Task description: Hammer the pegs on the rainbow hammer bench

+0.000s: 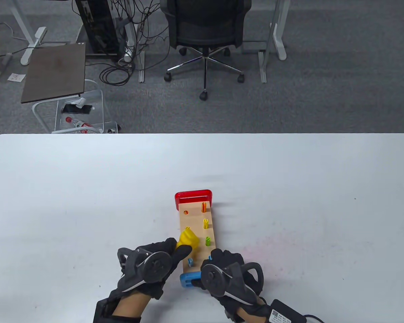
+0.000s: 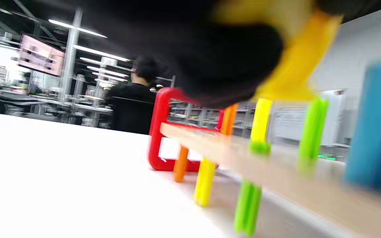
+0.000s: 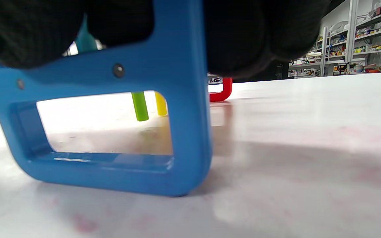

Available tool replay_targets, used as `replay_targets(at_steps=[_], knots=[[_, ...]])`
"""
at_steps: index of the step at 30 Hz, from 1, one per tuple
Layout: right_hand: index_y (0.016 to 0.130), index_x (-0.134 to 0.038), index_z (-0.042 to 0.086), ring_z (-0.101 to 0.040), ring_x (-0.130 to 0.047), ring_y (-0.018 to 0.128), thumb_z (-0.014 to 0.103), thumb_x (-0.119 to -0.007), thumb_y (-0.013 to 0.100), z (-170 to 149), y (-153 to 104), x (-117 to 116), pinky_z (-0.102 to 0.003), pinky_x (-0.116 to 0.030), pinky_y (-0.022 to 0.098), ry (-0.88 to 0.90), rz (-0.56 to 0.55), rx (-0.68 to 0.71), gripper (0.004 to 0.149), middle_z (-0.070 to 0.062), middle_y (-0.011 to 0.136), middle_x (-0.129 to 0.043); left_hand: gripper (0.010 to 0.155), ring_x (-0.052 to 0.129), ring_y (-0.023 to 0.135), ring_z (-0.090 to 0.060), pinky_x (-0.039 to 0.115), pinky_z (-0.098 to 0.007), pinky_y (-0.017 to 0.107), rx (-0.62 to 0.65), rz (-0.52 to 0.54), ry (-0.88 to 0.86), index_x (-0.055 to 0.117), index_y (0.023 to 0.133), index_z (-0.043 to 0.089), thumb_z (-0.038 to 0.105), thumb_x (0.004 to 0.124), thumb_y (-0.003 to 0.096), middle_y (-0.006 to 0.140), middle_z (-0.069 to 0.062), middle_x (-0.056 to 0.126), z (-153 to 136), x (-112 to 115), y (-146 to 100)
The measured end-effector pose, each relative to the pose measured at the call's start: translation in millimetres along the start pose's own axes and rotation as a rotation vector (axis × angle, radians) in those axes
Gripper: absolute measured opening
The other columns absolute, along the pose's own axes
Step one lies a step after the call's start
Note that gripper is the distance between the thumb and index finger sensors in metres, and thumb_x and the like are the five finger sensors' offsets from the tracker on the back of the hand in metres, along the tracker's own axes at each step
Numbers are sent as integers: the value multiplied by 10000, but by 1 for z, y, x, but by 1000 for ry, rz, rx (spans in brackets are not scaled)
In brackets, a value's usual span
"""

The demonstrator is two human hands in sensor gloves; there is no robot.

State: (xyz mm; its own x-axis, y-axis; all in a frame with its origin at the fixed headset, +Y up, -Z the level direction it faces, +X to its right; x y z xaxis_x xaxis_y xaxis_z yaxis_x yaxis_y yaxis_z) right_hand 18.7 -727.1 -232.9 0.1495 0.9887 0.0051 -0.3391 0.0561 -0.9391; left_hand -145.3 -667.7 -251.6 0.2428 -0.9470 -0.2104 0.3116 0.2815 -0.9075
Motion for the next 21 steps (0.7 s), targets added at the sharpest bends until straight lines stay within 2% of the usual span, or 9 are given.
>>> replay_targets(at_steps=[4, 9, 11, 13, 14, 15, 16, 19, 21], knots=[[483, -835, 228, -249, -925, 509, 623, -771, 318, 0, 0, 0, -543, -745, 600, 2, 1, 3, 432, -115, 781, -794, 684, 1018, 163, -86, 896, -354, 156, 68, 342, -99, 927, 814, 208, 701, 517, 577, 518, 83, 1082, 14, -60, -8], [484, -835, 228, -248, -926, 509, 624, -770, 318, 0, 0, 0, -543, -745, 599, 0, 1, 5, 434, -116, 780, -794, 689, 1026, 226, -101, 900, -368, 205, 103, 452, -108, 875, 866, 212, 694, 476, 579, 582, 76, 1060, 10, -69, -16], [484, -835, 229, -249, -925, 509, 624, -770, 318, 0, 0, 0, -543, -746, 599, 0, 1, 4, 433, -115, 780, -795, 683, 1009, 175, -139, 878, -398, 167, 93, 251, -35, 918, 842, 154, 651, 526, 584, 544, 24, 1080, 7, -30, -3], [486, -835, 228, -249, -926, 509, 623, -770, 320, 0, 0, -1, -543, -746, 599, -2, 1, 5, 433, -116, 782, -795, 663, 1010, 139, -110, 897, -379, 144, 21, -422, 234, 890, 821, 191, 648, 495, 548, 531, 60, 1083, -2, 75, 4], [482, -836, 229, -248, -928, 507, 623, -771, 317, 0, 0, 0, -543, -747, 597, -2, -2, 5, 433, -116, 779, -797, 651, 1006, 190, 17, 940, -276, 204, -89, -243, 266, 818, 849, 339, 715, 398, 523, 589, 194, 1057, -14, 43, -17], [485, -835, 229, -248, -926, 510, 623, -770, 319, 0, 0, 0, -543, -746, 599, -2, 1, 5, 433, -115, 782, -794, 669, 985, 33, -132, 868, -398, 50, 111, -18, 5, 1012, 737, 106, 614, 612, 565, 413, -10, 1135, -4, 31, 2], [485, -834, 231, -249, -925, 509, 624, -769, 318, 0, 0, -1, -541, -747, 599, -5, 1, 3, 432, -113, 782, -795, 666, 988, 98, -142, 864, -404, 110, 72, -154, 34, 966, 782, 127, 629, 582, 571, 469, 1, 1105, 4, 30, 7], [486, -834, 230, -247, -926, 509, 624, -769, 319, 0, 0, -1, -542, -747, 599, -3, 1, 5, 433, -113, 781, -795, 671, 1004, 111, -67, 897, -342, 117, 175, 169, 156, 937, 795, 204, 670, 506, 578, 479, 93, 1094, 21, -12, -4], [486, -834, 230, -248, -926, 510, 624, -769, 319, 0, 0, -1, -542, -747, 598, -3, 1, 6, 433, -114, 782, -795, 675, 1009, 146, -86, 894, -357, 146, 118, 222, 67, 920, 816, 205, 678, 503, 576, 511, 82, 1086, 23, -33, -8]])
Point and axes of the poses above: the tracker on the back of each hand, its own z axis roughly to the thumb side, its own y axis roughly from the wrist to the fingertips, x = y × z, the point moved 4 cm from there along y, roughly from the wrist to the fingertips
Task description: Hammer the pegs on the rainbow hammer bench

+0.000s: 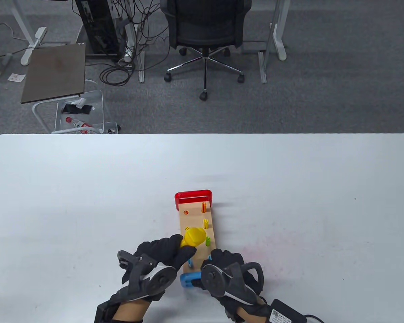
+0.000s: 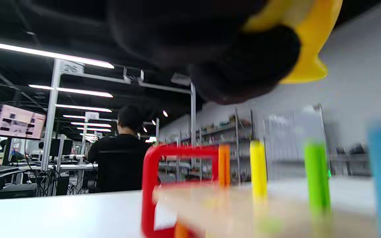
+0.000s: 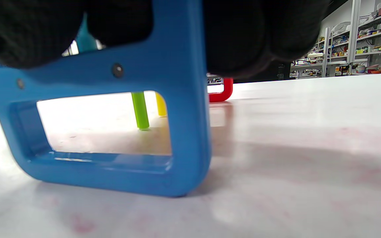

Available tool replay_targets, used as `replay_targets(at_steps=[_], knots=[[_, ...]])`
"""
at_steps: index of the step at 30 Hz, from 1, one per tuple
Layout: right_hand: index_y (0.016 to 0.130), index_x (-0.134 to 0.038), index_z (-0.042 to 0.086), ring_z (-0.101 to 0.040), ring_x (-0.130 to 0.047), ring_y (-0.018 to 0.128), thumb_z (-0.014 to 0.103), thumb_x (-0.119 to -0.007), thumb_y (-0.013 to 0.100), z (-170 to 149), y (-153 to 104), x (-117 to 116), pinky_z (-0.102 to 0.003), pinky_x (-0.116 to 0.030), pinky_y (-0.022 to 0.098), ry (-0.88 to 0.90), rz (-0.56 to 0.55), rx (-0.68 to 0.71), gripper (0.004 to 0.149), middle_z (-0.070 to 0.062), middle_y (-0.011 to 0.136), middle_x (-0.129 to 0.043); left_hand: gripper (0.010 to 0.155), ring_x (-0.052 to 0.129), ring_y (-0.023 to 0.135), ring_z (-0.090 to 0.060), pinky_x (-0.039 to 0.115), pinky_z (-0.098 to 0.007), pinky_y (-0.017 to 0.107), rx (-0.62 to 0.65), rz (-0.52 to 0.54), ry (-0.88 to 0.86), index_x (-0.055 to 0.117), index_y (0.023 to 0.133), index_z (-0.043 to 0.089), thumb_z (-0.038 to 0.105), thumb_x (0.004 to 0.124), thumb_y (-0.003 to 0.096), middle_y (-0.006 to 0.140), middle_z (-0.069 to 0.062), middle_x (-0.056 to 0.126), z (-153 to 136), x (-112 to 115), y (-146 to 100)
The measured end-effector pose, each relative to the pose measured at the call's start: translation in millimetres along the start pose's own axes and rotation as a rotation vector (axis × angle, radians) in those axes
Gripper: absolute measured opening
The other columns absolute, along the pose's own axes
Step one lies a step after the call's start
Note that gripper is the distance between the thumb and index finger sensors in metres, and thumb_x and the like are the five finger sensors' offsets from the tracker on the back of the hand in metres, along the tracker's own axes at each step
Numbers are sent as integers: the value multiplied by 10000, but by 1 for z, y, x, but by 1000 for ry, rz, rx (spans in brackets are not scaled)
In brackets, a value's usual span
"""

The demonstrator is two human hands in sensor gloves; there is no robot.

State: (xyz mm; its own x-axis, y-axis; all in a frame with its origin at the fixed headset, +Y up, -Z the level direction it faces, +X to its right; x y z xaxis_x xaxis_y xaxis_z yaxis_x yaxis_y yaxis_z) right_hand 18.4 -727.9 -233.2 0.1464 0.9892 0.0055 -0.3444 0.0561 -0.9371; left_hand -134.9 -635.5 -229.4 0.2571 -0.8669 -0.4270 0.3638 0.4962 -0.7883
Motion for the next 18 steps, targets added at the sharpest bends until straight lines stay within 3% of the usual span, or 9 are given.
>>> replay_targets(at_steps=[6, 9, 12, 13, 15, 16, 17, 18], knots=[[490, -833, 230, -248, -925, 510, 624, -769, 319, 0, 0, 0, -543, -745, 599, 0, 2, 2, 434, -115, 783, -794, 689, 1018, 179, -97, 897, -365, 170, -26, 273, -153, 895, 843, 195, 679, 476, 588, 542, 74, 1075, -3, -70, -7], [492, -833, 231, -247, -925, 511, 624, -769, 319, 0, 0, 0, -542, -745, 600, 0, 2, 3, 434, -115, 783, -793, 691, 1018, 182, -90, 898, -360, 172, -60, 286, -199, 894, 846, 198, 681, 469, 593, 543, 79, 1073, -7, -85, -16], [494, -832, 230, -248, -925, 512, 623, -770, 320, 0, 0, 0, -542, -745, 600, 1, 2, 4, 435, -115, 783, -793, 687, 1015, 176, -123, 885, -387, 169, -31, 154, -168, 913, 838, 179, 671, 504, 587, 532, 47, 1081, -3, -65, -21], [494, -832, 230, -249, -924, 511, 623, -770, 320, 0, 0, 0, -543, -744, 600, 2, 2, 4, 435, -116, 783, -792, 682, 1015, 151, -109, 889, -375, 148, -27, 35, -99, 932, 818, 187, 672, 514, 584, 507, 59, 1089, -3, -46, -20], [494, -833, 231, -248, -925, 511, 623, -769, 320, 0, 0, 0, -542, -745, 600, 0, 2, 3, 434, -116, 783, -794, 671, 1011, 121, -153, 872, -412, 126, -37, -417, 14, 976, 787, 143, 645, 587, 570, 470, 13, 1108, 1, 15, -27], [494, -832, 231, -247, -925, 511, 623, -769, 320, 0, 0, 0, -543, -745, 600, 0, 3, 3, 433, -115, 784, -793, 659, 1027, 186, -47, 920, -326, 189, -76, -494, 156, 876, 838, 280, 704, 462, 549, 548, 145, 1071, -3, 23, -36], [494, -832, 231, -248, -925, 511, 624, -769, 319, 0, 0, 0, -542, -745, 600, -1, 2, 3, 434, -114, 784, -793, 664, 1023, 139, -68, 909, -343, 143, 11, -322, 102, 927, 806, 241, 690, 506, 557, 499, 113, 1094, 3, 13, -32], [495, -832, 232, -247, -925, 513, 624, -768, 320, 0, 0, 0, -542, -746, 600, -3, 3, 3, 435, -115, 785, -792, 670, 1017, 95, -154, 878, -413, 102, 56, -225, 33, 993, 763, 140, 644, 603, 556, 443, 14, 1120, 9, 6, -28]])
Point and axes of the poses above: the tracker on the back of each hand, its own z axis roughly to the thumb side, its own y axis roughly from the wrist to the fingertips, x = y × z, the point moved 4 cm from there along y, roughly from the wrist to the fingertips
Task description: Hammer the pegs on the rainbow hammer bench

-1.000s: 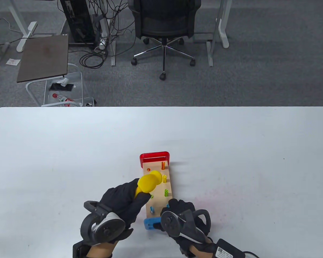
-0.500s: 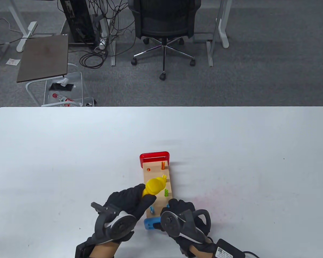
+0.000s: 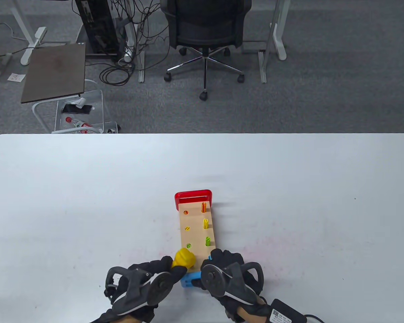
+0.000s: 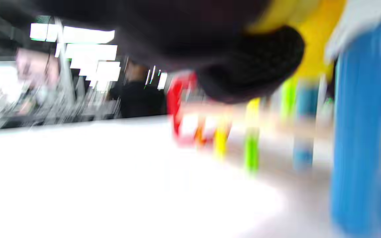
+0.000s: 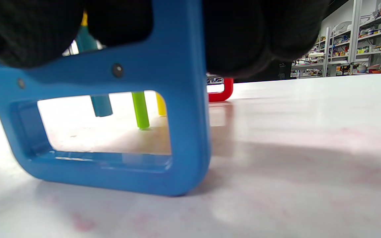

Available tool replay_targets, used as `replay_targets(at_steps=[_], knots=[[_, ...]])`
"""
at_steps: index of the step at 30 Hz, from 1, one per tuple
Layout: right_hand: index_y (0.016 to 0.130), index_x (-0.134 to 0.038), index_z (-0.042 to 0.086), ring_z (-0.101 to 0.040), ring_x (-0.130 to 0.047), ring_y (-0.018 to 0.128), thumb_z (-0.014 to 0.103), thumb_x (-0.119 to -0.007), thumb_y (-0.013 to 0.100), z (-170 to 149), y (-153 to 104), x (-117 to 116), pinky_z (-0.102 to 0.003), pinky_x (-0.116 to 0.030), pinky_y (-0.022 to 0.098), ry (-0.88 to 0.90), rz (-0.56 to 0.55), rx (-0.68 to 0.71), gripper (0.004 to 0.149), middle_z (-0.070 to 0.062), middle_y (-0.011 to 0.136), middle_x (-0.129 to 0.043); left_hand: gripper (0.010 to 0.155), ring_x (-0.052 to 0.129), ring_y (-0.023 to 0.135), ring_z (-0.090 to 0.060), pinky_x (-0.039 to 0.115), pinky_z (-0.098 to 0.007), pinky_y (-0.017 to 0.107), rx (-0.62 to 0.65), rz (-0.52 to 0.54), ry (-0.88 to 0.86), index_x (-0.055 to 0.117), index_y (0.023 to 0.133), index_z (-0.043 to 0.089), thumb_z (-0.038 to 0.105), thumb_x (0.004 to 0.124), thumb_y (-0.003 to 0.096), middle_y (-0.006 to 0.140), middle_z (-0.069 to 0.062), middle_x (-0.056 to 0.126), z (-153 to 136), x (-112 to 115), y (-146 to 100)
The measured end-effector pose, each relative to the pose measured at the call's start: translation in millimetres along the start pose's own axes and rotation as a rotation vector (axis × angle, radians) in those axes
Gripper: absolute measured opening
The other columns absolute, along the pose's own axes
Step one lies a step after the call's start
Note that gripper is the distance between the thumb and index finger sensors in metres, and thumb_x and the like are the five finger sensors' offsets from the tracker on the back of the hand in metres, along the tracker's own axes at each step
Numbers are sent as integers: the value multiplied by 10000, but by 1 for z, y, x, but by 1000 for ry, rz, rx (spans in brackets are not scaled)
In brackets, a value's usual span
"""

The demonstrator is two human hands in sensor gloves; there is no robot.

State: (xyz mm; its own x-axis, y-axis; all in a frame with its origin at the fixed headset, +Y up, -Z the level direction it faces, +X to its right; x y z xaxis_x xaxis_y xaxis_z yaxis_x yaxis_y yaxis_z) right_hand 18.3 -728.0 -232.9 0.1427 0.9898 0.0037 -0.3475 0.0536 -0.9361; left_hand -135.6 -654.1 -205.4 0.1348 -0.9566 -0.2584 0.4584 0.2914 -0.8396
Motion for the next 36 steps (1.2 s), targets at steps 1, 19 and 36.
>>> replay_targets(at_steps=[1, 19, 36], knots=[[495, -832, 232, -247, -925, 513, 623, -768, 320, 0, 0, 0, -541, -746, 600, 1, 1, 0, 434, -115, 784, -793, 671, 1023, 135, -101, 897, -369, 139, -69, 72, 30, 951, 794, 210, 683, 538, 558, 482, 81, 1100, -2, -16, -5], [507, -829, 234, -246, -925, 517, 621, -768, 323, 0, 0, 0, -541, -744, 602, -1, 6, 6, 433, -115, 789, -790, 681, 1024, 162, -115, 894, -382, 159, -45, 212, -114, 925, 821, 197, 664, 491, 579, 500, 67, 1088, -1, -24, -7], [515, -827, 238, -244, -925, 519, 623, -766, 324, 0, 0, 0, -540, -745, 602, -5, 5, 7, 434, -115, 791, -790, 690, 1013, 152, -116, 886, -384, 154, 61, -135, 32, 918, 839, 214, 646, 452, 572, 492, 64, 1092, -1, 35, 0]])
Point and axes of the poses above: the tracker on the back of each hand, its own z axis roughly to the thumb side, its own y axis roughly from the wrist to the fingertips, x = y × z, the point moved 4 cm from there along y, roughly from the wrist to the fingertips
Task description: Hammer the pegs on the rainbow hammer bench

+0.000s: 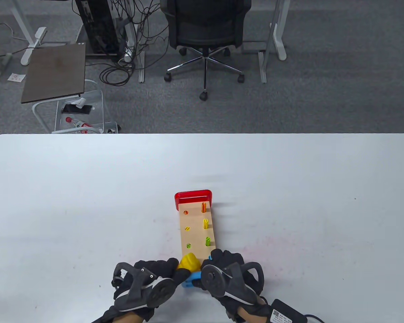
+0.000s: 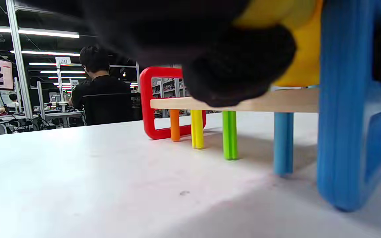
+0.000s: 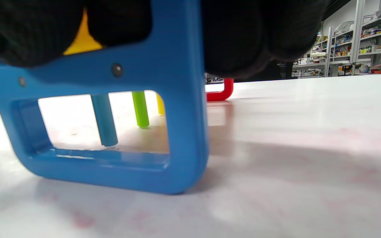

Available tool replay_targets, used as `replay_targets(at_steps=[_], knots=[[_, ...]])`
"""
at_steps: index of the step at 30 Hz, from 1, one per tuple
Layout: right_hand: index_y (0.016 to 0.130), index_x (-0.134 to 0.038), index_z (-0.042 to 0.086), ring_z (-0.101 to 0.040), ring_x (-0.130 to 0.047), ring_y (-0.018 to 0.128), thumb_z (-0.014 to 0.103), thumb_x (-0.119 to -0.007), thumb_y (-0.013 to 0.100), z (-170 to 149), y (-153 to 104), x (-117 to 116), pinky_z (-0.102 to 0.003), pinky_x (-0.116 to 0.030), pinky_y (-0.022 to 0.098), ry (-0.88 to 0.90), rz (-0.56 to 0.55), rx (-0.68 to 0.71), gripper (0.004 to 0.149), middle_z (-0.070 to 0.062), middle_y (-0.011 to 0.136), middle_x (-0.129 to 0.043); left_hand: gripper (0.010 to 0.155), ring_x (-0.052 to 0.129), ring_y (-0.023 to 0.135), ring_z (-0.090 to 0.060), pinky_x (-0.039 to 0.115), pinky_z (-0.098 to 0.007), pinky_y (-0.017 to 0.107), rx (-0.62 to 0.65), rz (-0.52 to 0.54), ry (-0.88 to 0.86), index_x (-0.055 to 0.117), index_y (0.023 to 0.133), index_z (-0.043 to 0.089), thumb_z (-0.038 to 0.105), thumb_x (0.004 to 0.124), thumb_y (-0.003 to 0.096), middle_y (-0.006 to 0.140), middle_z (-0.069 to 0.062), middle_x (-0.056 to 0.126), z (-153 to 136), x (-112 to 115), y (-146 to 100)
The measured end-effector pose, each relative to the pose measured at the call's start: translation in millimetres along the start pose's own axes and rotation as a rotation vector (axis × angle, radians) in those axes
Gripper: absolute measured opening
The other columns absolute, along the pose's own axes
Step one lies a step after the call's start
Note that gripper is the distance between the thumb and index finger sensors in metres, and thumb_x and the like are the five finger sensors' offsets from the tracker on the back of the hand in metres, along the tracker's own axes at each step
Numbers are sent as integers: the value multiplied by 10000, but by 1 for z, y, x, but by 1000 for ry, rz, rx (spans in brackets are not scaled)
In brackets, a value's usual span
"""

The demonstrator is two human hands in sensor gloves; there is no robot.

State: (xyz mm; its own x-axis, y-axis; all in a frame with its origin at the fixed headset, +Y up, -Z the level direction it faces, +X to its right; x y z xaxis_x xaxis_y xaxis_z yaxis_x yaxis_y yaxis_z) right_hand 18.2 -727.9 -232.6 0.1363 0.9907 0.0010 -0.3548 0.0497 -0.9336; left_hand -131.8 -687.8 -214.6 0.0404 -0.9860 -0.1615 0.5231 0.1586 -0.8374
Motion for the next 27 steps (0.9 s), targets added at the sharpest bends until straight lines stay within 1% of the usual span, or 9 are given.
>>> replay_targets(at_steps=[4, 7, 13, 14, 16, 21, 23, 25, 27], knots=[[555, -821, 247, -244, -922, 529, 621, -770, 331, -1, -1, 0, -540, -738, 607, 7, 7, 5, 439, -115, 801, -784, 691, 1021, 186, -139, 884, -403, 179, -72, 185, -162, 903, 859, 192, 639, 455, 581, 518, 47, 1085, -9, -21, -2], [645, -796, 262, -246, -919, 557, 625, -776, 333, -1, -3, 0, -540, -730, 617, 10, 24, 22, 479, -121, 827, -770, 691, 1028, 234, -150, 886, -412, 212, -113, 250, -212, 870, 900, 181, 631, 442, 599, 563, 42, 1071, -14, -31, -6], [867, -725, 305, -271, -926, 662, 680, -750, 318, -9, -10, 8, -541, -725, 625, 88, 59, 20, 665, -105, 912, -754, 664, 1016, 406, -221, 866, -478, 324, -159, 264, -329, 732, 1038, 137, 571, 414, 650, 712, -9, 1004, -17, -34, -9], [885, -728, 316, -284, -924, 680, 693, -741, 317, -11, -12, 13, -545, -721, 627, 112, 40, 5, 682, -108, 923, -758, 664, 1004, 457, -254, 852, -516, 360, -171, 269, -389, 703, 1057, 116, 558, 413, 656, 747, -31, 982, -15, -34, -10], [906, -723, 325, -302, -916, 714, 704, -731, 318, -11, -16, 22, -547, -718, 628, 124, -15, 4, 699, -107, 935, -760, 681, 948, 577, -334, 741, -681, 492, -173, 256, -496, 626, 1103, 65, 536, 409, 662, 831, -86, 915, -10, -34, -9], [946, -670, 294, -299, -905, 743, 686, -712, 348, -7, -28, 49, -536, -719, 633, 220, -200, 55, 716, -83, 935, -760, 730, 759, 767, -463, 538, -825, 569, -143, 141, -723, 357, 1187, -21, 493, 374, 668, 1005, -200, 701, 7, -26, -5], [961, -639, 290, -299, -887, 776, 616, -682, 401, -3, -32, 53, -540, -704, 645, 306, -224, 90, 650, -69, 949, -744, 760, 702, 813, -494, 498, -844, 575, -128, 123, -764, 258, 1199, -51, 481, 369, 668, 1046, -230, 630, 12, -22, -4], [989, -593, 273, -303, -876, 800, 599, -680, 410, 1, -34, 55, -541, -699, 651, 380, -232, 112, 670, -69, 965, -727, 791, 681, 841, -507, 500, -842, 577, -117, 108, -784, 142, 1189, -76, 467, 387, 667, 1075, -243, 595, 15, -19, -3], [1001, -573, 184, -309, -873, 815, 591, -691, 408, 3, -36, 55, -542, -700, 653, 422, -234, 110, 728, -78, 971, -718, 800, 677, 866, -516, 499, -841, 582, -108, 116, -798, 72, 1140, -103, 453, 399, 667, 1101, -251, 569, 19, -18, -2]])
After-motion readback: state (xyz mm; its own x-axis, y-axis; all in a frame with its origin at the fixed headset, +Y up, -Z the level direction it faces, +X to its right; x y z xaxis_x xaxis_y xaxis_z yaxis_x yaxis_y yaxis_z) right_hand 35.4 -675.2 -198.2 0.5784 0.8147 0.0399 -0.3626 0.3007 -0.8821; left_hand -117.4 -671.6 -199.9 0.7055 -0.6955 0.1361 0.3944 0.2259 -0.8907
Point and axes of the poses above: the tracker on the back of each hand, its own z axis roughly to the thumb side, its own y axis roughly from the wrist to the fingertips, x = y × z, the point moved 4 cm from there along y, roughly from the wrist to the fingertips
